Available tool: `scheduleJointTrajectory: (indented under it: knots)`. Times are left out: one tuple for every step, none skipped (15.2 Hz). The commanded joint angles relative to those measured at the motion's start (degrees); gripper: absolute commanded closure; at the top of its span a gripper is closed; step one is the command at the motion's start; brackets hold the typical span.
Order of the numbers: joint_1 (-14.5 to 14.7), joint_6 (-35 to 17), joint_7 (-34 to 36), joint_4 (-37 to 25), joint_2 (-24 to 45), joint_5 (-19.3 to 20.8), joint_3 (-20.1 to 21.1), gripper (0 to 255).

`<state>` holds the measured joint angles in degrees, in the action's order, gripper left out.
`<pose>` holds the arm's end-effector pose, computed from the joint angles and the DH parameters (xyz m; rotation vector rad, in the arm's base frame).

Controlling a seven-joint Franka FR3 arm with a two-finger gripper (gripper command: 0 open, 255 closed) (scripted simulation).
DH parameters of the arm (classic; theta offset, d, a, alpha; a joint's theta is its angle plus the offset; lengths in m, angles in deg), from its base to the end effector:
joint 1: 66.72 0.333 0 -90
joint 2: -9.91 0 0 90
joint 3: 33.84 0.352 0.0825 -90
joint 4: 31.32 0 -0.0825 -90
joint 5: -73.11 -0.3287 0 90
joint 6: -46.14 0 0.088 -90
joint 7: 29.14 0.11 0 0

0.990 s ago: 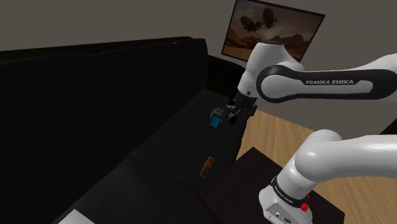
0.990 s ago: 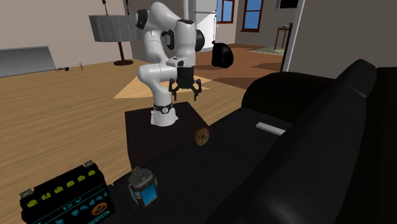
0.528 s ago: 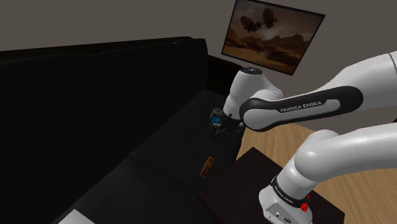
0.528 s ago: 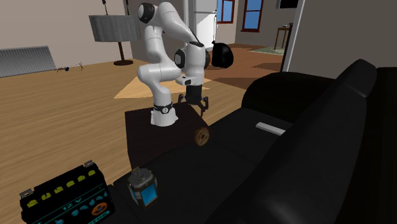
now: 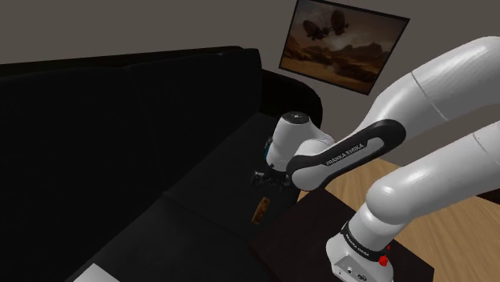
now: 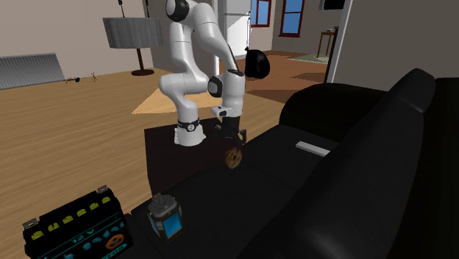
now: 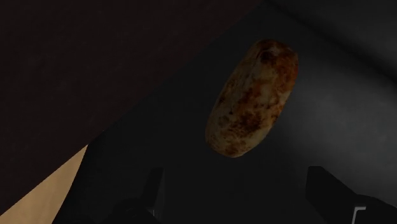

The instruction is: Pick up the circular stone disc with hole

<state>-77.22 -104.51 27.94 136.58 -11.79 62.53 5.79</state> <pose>0.2643 0.1314 0.3372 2.8620 -1.0196 0.1676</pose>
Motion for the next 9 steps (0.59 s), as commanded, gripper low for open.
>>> scheduleJointTrajectory:
  knots:
    - [-1.7,-2.8,1.6,0.3,2.5,1.4,1.6,0]
    - [-2.7,-4.1,2.4,0.4,3.7,2.4,2.5,0]
    - [-3.8,-5.4,3.3,0.4,5.0,3.5,3.4,0]
    - [-5.2,-6.7,4.3,0.5,6.3,4.8,4.4,0]
    - [-6.0,-7.4,5.0,0.5,7.0,5.7,5.0,0]
    - [-6.0,-7.4,5.0,0.5,7.0,5.7,5.0,0]
    - [-6.2,-7.6,5.1,0.5,7.2,5.9,5.2,255]
    - [-6.4,-7.6,5.2,0.4,7.3,6.0,5.3,255]
    - [-6.4,-7.6,5.3,0.4,7.3,6.1,5.3,255]
